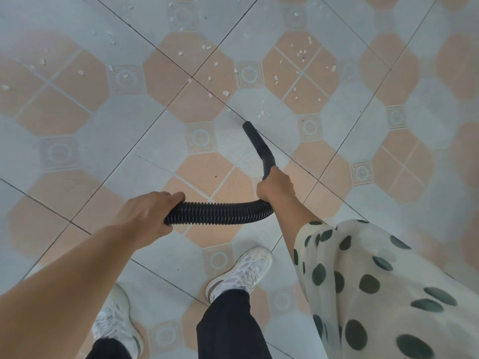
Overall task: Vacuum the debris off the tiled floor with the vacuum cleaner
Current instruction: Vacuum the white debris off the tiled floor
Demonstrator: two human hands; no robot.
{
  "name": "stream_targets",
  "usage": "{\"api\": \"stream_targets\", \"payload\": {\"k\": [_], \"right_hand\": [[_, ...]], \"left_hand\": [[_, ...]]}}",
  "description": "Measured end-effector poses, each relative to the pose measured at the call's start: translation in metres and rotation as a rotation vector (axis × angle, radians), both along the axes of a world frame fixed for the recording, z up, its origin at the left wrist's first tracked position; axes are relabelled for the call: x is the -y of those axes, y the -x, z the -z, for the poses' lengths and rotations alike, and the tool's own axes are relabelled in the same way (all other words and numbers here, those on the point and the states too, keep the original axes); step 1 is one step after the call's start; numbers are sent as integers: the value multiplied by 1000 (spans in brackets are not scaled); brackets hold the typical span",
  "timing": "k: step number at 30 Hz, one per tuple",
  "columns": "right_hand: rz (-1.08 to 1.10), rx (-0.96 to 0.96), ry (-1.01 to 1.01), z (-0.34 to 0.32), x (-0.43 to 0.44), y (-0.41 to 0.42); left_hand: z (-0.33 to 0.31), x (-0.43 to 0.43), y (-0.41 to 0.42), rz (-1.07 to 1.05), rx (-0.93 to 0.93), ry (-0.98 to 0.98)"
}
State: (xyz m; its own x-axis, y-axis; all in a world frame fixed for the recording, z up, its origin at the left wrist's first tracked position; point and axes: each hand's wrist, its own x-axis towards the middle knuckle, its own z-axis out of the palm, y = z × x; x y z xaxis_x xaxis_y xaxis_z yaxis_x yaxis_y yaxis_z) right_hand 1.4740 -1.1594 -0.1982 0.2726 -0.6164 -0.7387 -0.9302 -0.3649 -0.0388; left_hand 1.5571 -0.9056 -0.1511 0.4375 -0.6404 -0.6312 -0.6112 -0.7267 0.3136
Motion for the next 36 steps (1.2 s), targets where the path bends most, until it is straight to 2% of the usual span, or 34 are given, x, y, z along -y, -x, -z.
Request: {"api": "stream_targets", "payload": {"k": [6,16,26,36], "right_hand": [[-64,-40,-10,-5,59,-6],[-166,-89,-31,-15,148,-26],[-283,-57,-113,-6,150,-23],[-381,0,-128,1,118,-67]], "left_hand": [[-2,59,-9,-35,2,46],[-14,153,-37,54,20,138],[-6,149,-40,162,-41,100],[0,114,-67,183,-90,81]]}}
